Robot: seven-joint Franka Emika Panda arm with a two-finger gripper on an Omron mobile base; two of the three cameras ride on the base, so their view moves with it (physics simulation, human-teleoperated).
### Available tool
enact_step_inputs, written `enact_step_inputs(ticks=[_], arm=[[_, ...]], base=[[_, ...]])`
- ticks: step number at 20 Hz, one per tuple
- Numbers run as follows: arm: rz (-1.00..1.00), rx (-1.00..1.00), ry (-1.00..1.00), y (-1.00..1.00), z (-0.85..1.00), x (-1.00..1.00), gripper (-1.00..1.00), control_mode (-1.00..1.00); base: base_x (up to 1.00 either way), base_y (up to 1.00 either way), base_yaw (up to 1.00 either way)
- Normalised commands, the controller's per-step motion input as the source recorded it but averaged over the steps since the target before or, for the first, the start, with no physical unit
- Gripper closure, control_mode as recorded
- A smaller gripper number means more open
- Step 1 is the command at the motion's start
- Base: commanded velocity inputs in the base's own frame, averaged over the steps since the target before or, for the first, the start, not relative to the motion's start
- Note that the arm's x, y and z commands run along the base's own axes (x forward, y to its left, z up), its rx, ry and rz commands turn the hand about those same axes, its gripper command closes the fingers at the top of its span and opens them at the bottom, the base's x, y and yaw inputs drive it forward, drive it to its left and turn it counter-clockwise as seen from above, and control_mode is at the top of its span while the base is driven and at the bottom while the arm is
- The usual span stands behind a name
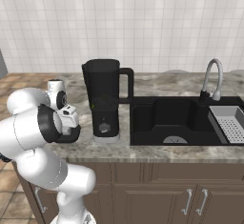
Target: Grab the lemon wedges from the fridge, place them in the blender, close the lid, and turn on the blender to create a marinade.
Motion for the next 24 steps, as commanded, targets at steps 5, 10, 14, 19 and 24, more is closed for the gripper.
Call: enact_step_inputs(ticks=[5, 10, 14, 19, 24], arm=[[0.01, 0.0, -0.01, -0.01, -0.11, 0.02, -1.0, -1.0], [0.0, 0.0, -0.02, 0.0, -0.16, 0.09, -1.0, -1.0], [0.0, 0.0, -0.05, 0.0, -0.16, 0.18, -1.0, -1.0], [0.0, 0.0, -0.07, 0.0, -0.13, 0.2, -1.0, -1.0], [0.0, 0.0, -0.09, 0.0, -0.1, 0.15, -1.0, -1.0]], base=[[0.0, 0.0, 0.0], [0.0, 0.0, 0.0], [0.0, 0.0, 0.0], [0.0, 0.0, 0.0], [0.0, 0.0, 0.0]])
